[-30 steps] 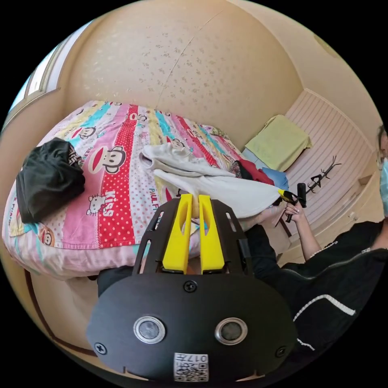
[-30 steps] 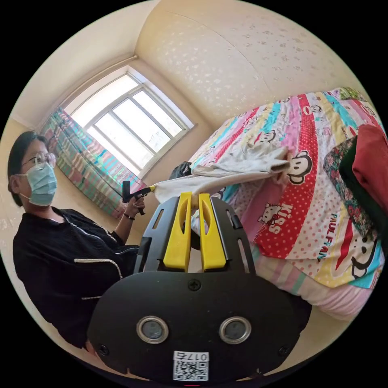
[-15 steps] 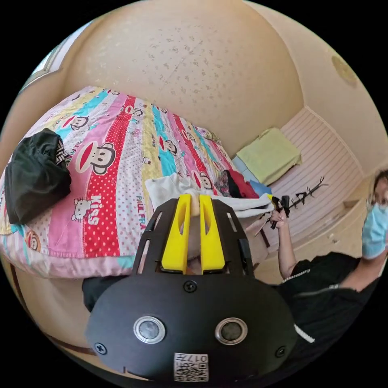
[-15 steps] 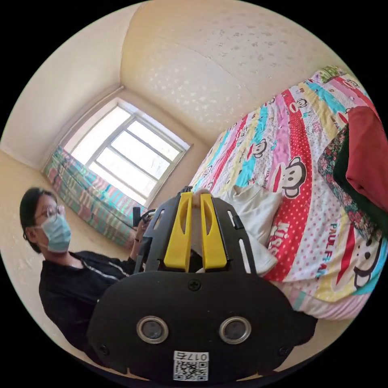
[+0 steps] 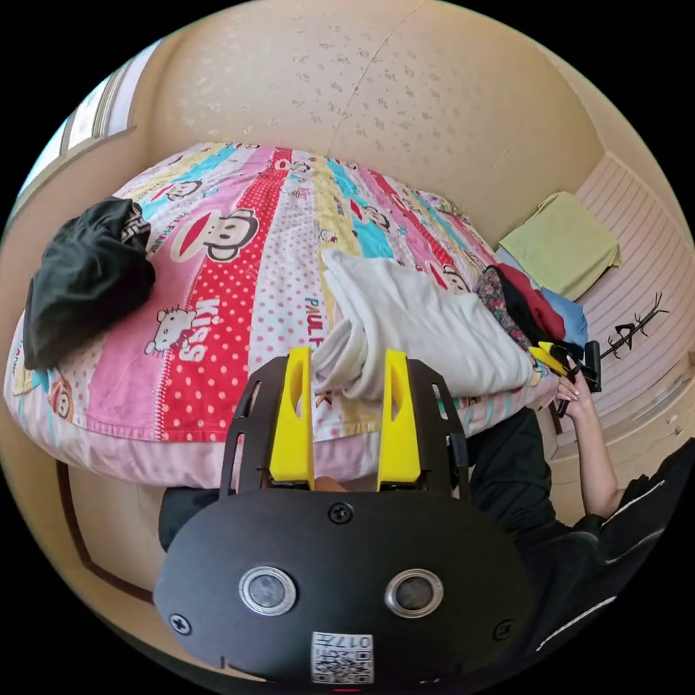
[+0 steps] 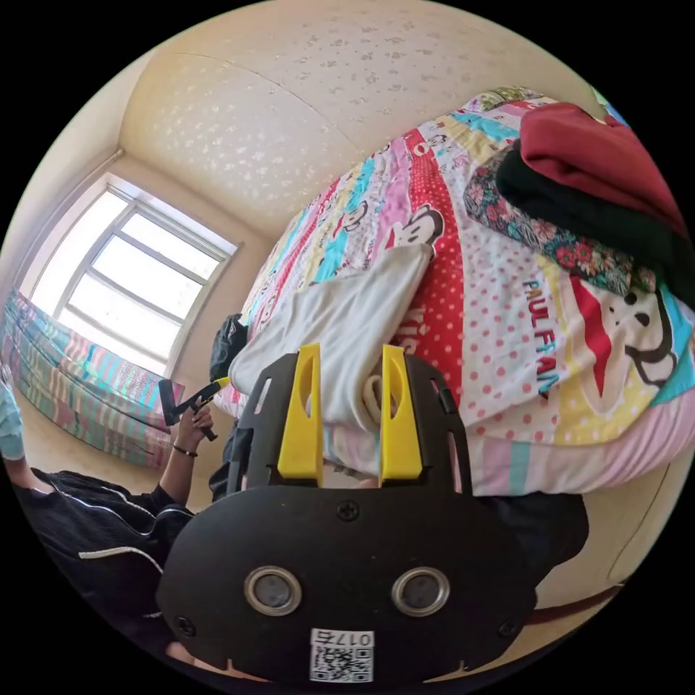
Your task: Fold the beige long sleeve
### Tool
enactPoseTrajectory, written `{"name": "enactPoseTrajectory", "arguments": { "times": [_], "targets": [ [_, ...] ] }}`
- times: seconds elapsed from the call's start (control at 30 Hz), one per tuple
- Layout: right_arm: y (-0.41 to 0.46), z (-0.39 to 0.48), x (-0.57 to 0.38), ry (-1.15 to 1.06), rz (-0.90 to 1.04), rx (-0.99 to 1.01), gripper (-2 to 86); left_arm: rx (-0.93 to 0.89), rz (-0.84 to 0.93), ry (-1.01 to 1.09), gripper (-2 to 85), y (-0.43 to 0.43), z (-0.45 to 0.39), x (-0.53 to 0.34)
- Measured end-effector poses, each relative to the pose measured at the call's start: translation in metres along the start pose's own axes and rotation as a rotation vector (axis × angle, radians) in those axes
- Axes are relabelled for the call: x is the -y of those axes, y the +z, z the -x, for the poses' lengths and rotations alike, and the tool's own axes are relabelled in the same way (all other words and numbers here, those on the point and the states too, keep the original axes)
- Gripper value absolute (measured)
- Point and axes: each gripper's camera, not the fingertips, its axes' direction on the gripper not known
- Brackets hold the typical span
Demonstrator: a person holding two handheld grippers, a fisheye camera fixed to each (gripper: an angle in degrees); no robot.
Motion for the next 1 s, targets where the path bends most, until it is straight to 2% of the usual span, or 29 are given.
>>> {"name": "enactPoseTrajectory", "arguments": {
  "times": [0.07,0.3,0.4,0.43,0.53,0.67,0.73,0.87,1.0],
  "targets": [
    [0.026,-0.007,-0.007,0.013,0.079,-0.06,11.4,0.011,-0.016,-0.031,10.9,0.014,-0.002,-0.005],
    [-0.006,0.044,0.02,-0.142,-0.01,-0.153,7.3,-0.02,0.002,-0.113,4.9,0.001,0.003,-0.007],
    [0.022,0.018,0.017,-0.015,0.119,-0.222,7.3,0.031,0.029,-0.137,4.7,0.021,0.003,-0.029],
    [0.039,-0.006,0.011,0.045,0.173,-0.227,7.5,-0.016,-0.003,-0.179,4.9,0.024,0.009,-0.038],
    [0.02,-0.038,-0.003,0.108,0.067,-0.02,8.4,-0.184,-0.08,-0.259,5.5,0.007,0.027,-0.046],
    [-0.027,-0.033,0.009,0.014,-0.083,-0.019,10.5,-0.205,-0.235,-0.16,5.3,-0.044,0.027,-0.025],
    [-0.031,-0.028,0.028,-0.044,-0.098,-0.022,11.6,-0.184,-0.264,-0.073,7.5,-0.059,0.019,0.017],
    [0.008,-0.03,0.086,-0.088,-0.037,-0.073,13.0,-0.147,-0.179,-0.014,12.3,-0.022,0.013,0.095],
    [0.068,-0.048,0.12,-0.047,0.064,-0.11,12.8,0.046,0.037,0.007,12.2,0.061,0.003,0.164]
  ]
}}
